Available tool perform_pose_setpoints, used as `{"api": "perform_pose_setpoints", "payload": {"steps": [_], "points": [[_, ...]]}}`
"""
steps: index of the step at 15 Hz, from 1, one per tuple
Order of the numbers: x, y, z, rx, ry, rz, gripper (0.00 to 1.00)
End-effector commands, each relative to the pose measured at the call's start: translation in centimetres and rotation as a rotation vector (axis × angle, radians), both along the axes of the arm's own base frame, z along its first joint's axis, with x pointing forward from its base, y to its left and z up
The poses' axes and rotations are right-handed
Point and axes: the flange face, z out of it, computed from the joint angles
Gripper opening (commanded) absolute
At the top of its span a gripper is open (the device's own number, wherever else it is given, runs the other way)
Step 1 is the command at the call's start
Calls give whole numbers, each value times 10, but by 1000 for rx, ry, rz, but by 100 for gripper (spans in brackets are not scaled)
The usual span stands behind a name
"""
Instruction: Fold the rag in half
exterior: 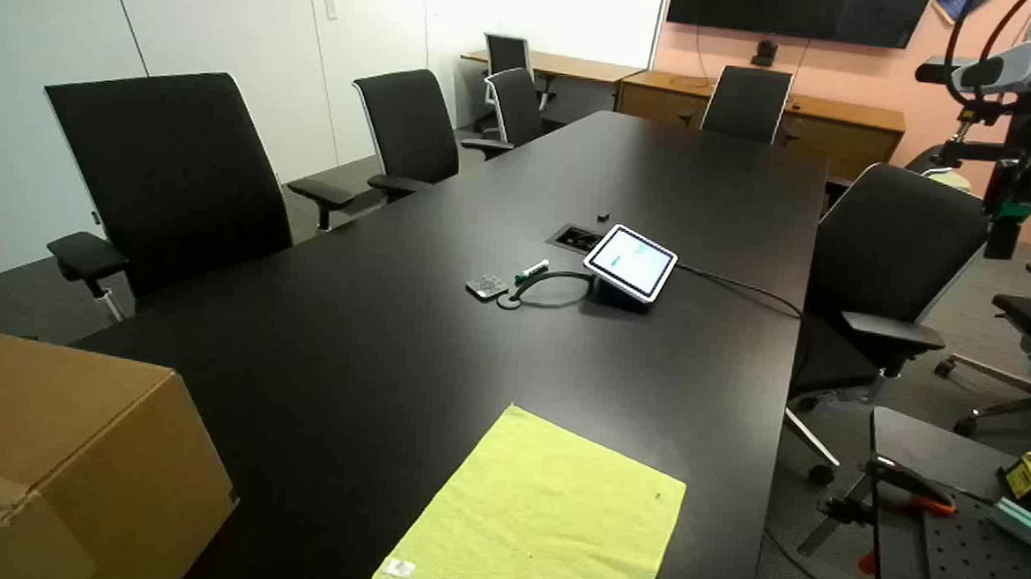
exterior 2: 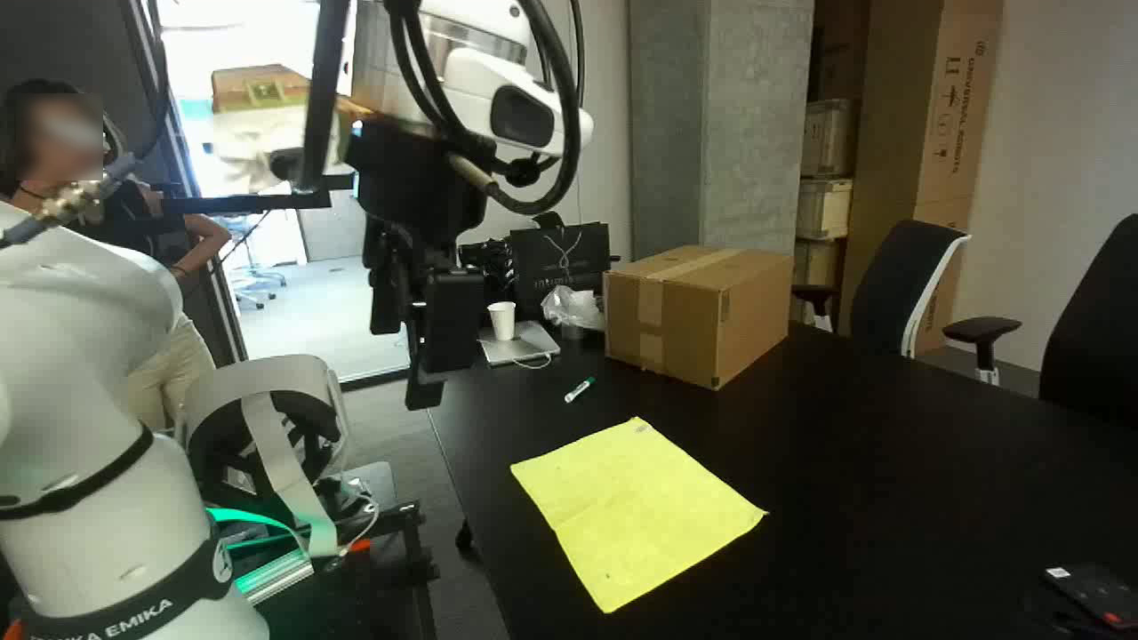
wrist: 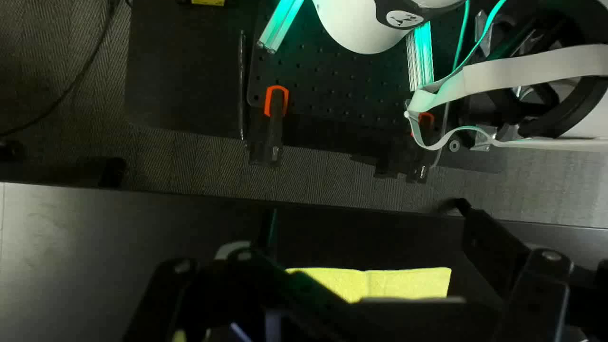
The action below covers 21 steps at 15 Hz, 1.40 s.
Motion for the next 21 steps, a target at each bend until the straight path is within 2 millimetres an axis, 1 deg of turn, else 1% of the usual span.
{"api": "perform_pose_setpoints", "payload": {"steps": [1, 6, 7, 9, 11, 12, 13, 14, 15, 16, 17, 18, 21], "points": [[0, 0, 1, 0, 0, 0, 100], [0, 0, 1, 0, -1, 0, 100], [2, 2, -2, -6, -7, -2, 100], [11, 12, -15, -2, -10, 26, 100], [24, 29, -37, 15, -27, 44, 100], [34, 42, -54, 30, -42, 44, 100], [41, 50, -64, 39, -56, 45, 100], [50, 64, -81, 46, -75, 43, 100], [58, 73, -92, 55, -87, 48, 100], [66, 85, -108, 61, -100, 50, 100], [76, 94, -117, 69, -106, 50, 100], [81, 105, -133, 73, -102, 48, 100], [102, 131, -167, 65, -100, 34, 100]]}}
